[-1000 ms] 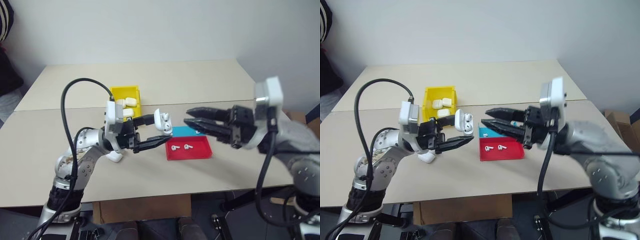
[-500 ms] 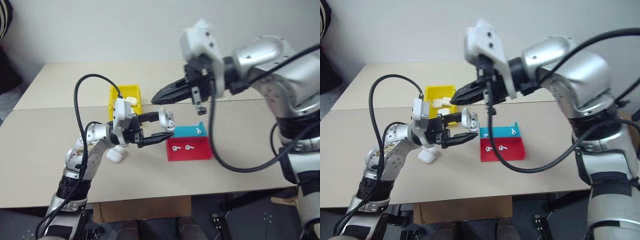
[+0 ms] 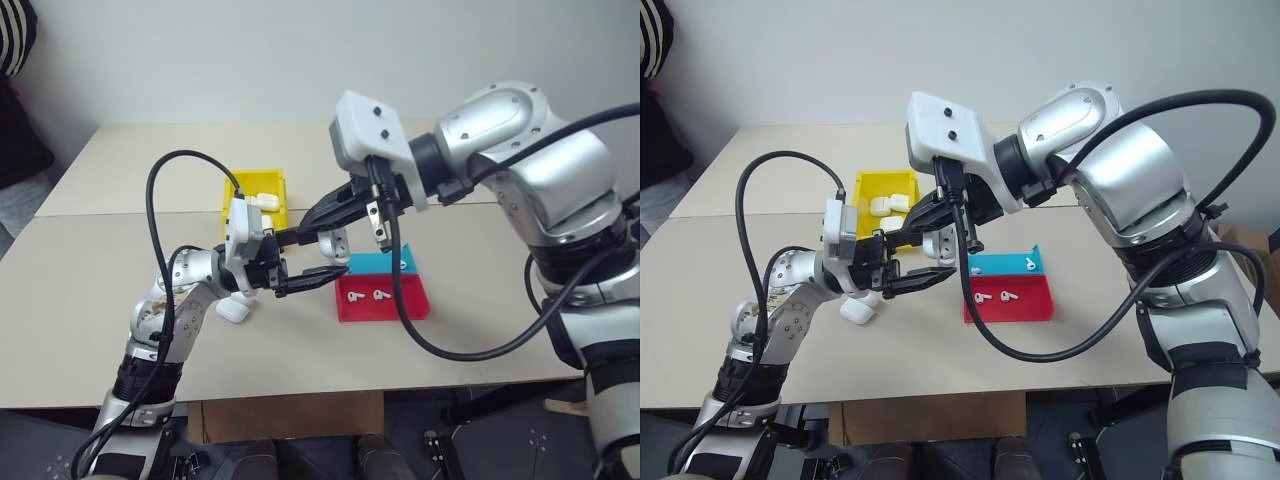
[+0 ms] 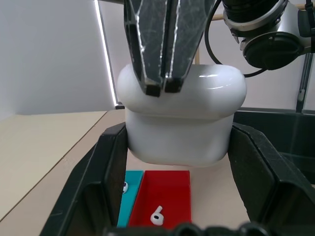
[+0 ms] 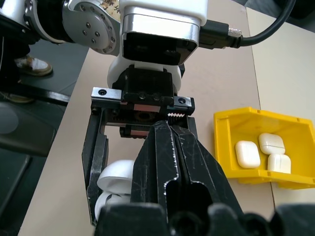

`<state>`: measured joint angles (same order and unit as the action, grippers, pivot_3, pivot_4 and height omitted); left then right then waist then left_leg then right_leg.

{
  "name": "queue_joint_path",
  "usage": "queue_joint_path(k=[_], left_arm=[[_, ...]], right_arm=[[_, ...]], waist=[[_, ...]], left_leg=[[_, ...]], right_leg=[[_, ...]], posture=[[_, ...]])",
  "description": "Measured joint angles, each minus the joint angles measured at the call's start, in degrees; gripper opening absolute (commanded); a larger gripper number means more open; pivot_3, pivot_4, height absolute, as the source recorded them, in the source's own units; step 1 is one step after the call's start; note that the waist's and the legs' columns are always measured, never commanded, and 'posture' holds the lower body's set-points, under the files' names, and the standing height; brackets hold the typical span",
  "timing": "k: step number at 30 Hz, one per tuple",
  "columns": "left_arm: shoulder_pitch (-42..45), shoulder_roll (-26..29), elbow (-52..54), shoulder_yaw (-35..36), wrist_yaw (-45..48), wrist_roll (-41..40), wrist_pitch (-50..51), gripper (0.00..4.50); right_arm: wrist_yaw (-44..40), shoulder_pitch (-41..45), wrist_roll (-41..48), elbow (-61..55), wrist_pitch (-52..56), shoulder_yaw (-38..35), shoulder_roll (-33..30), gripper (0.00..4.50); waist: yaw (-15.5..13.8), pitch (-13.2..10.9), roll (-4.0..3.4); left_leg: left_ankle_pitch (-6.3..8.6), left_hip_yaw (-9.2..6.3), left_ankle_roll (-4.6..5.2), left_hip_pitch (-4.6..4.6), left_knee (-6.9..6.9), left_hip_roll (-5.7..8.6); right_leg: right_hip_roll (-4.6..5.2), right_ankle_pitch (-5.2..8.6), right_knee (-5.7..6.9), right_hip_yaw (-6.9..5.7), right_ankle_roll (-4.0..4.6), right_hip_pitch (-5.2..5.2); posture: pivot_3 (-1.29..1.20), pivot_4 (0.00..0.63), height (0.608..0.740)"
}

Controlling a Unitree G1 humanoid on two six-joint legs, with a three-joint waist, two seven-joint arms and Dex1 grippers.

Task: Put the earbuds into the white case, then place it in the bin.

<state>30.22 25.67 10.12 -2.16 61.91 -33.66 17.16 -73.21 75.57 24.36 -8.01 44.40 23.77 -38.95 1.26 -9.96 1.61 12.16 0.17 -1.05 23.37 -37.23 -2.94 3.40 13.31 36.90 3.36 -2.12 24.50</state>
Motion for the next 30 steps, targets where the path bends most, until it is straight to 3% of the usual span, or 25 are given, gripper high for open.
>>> queue_joint_path(k=[23, 30], left_arm=[[-0.9, 0.2, 0.3, 1.2, -0.1, -0.2, 0.3, 2.77], [-2.0, -0.1, 1.4, 2.6, -1.9, -0.4, 0.0, 2.77]], right_arm=[[-3.4, -3.6, -3.2, -0.2, -2.9, -3.4, -3.8, 0.04], [4.4, -5.9, 0.5, 2.4, 0.6, -15.7, -2.6, 0.04]], waist=[[-0.1, 0.0, -0.02], [-0.2, 0.0, -0.01]], left_leg=[[0.00, 0.01, 0.00, -0.04, -0.03, 0.01], [0.00, 0.01, 0.00, -0.05, -0.02, 0.00]], right_leg=[[0.00, 0.00, 0.02, 0.01, 0.00, -0.05], [0.01, 0.00, -0.03, 0.01, 0.01, -0.09]], posture=[[0.00, 0.150, 0.740], [0.00, 0.150, 0.740]])
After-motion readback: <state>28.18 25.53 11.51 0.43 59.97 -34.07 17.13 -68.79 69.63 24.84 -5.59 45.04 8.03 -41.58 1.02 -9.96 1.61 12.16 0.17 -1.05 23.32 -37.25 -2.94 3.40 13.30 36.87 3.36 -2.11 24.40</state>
